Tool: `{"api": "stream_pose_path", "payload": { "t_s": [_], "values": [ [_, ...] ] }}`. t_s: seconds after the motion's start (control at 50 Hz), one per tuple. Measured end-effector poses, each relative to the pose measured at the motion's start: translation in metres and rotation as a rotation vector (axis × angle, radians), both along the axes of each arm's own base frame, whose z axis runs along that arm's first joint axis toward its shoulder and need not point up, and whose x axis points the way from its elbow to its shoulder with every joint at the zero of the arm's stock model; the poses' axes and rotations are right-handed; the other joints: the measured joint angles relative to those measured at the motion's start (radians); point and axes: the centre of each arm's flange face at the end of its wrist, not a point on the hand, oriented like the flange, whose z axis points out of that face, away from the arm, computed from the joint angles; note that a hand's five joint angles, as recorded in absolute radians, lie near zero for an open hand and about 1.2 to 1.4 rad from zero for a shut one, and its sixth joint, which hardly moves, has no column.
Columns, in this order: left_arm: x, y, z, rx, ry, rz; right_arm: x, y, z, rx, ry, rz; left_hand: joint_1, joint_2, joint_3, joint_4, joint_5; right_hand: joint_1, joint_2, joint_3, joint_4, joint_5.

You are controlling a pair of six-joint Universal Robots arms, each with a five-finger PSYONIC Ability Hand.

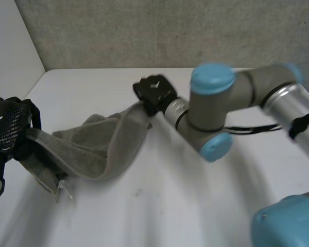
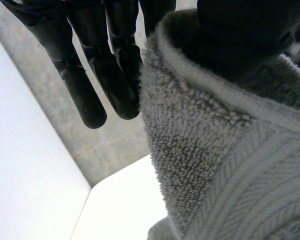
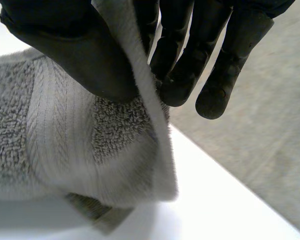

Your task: Fold the towel.

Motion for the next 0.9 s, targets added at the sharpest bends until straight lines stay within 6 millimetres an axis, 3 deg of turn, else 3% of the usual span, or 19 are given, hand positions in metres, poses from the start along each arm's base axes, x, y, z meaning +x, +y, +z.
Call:
{"api": "stream_pose_path", "payload": {
  "t_s": [0.08,0.16,0.22,0.32,0.42,0.54,0.64,0.72,0.9],
  "values": [
    [0.007,-0.016,-0.010,0.021,-0.004,0.041,-0.032,-0.004,0.048,0.003,-0.004,-0.048,0.000,0.000,0.000,0.000,0.000,0.000,0.000,0.000,0.000,0.000],
    [0.013,-0.031,-0.019,0.050,-0.007,0.059,-0.076,-0.004,0.092,-0.007,0.016,-0.101,0.000,0.000,0.000,0.000,0.000,0.000,0.000,0.000,0.000,0.000],
    [0.016,-0.040,-0.023,0.068,-0.007,0.053,-0.115,0.005,0.124,-0.047,0.045,-0.133,0.000,0.000,0.000,0.000,0.000,0.000,0.000,0.000,0.000,0.000],
    [0.016,-0.047,-0.019,0.066,-0.002,0.024,-0.160,0.031,0.161,-0.138,0.084,-0.172,0.000,0.000,0.000,0.000,0.000,0.000,0.000,0.000,0.000,0.000],
    [0.011,-0.046,0.007,0.017,0.023,-0.026,-0.195,0.073,0.204,-0.261,0.085,-0.214,0.000,0.000,0.000,0.000,0.000,0.000,0.000,0.000,0.000,0.000],
    [0.003,-0.034,0.047,-0.003,0.080,-0.073,-0.213,0.104,0.232,-0.310,0.082,-0.244,0.000,0.000,0.000,0.000,0.000,0.000,0.000,0.000,0.000,0.000],
    [-0.005,-0.027,0.067,0.009,0.112,-0.109,-0.217,0.108,0.234,-0.276,0.116,-0.249,0.000,0.000,0.000,0.000,0.000,0.000,0.000,0.000,0.000,0.000],
    [-0.008,-0.033,0.063,0.046,0.114,-0.121,-0.214,0.092,0.213,-0.212,0.194,-0.243,0.000,0.000,0.000,0.000,0.000,0.000,0.000,0.000,0.000,0.000],
    [-0.016,-0.081,0.006,0.250,0.077,-0.118,-0.202,0.030,0.128,-0.019,0.420,-0.199,0.000,0.000,0.000,0.000,0.000,0.000,0.000,0.000,0.000,0.000]
  ]
}}
